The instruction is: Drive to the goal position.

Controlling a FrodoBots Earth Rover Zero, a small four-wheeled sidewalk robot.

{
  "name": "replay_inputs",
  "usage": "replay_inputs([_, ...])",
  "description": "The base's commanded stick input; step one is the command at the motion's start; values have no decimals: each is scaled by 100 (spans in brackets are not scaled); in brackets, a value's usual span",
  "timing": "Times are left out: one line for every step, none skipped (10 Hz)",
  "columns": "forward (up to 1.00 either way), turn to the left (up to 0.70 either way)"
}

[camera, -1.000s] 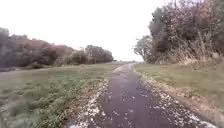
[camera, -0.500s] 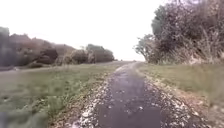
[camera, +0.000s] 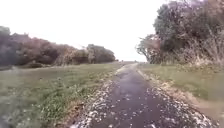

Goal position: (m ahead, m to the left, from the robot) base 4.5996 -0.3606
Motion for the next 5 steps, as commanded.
replay_inputs([85,0])
replay_inputs([85,0])
replay_inputs([85,0])
replay_inputs([85,0])
replay_inputs([85,0])
